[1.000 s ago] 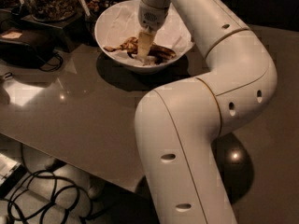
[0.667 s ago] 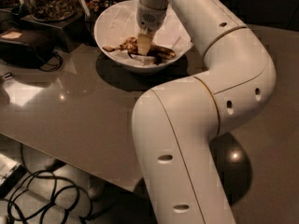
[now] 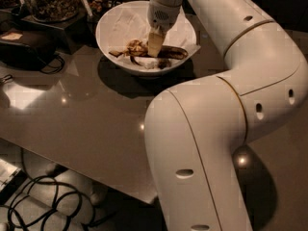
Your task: Pick banana from white bowl
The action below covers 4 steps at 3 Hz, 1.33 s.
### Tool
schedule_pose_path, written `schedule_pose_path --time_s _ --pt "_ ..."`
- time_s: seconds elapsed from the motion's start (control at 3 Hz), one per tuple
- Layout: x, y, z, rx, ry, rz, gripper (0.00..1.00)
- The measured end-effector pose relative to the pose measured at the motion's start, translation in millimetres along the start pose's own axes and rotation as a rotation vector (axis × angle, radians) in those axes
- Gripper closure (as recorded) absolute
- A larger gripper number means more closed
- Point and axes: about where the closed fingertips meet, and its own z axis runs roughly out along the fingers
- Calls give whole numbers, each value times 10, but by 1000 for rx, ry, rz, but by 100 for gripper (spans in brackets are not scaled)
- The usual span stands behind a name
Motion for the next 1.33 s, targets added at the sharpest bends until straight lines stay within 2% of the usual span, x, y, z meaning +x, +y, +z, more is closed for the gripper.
schedule_pose_path --time_s 0.33,0.67,1.0,1.33 --pt "168 115 -408 46 -38 11 100" --pt "261 331 -828 95 -76 -3 100" --pt "204 315 -890 121 -95 -6 100" --pt "77 443 -878 135 -79 -34 100"
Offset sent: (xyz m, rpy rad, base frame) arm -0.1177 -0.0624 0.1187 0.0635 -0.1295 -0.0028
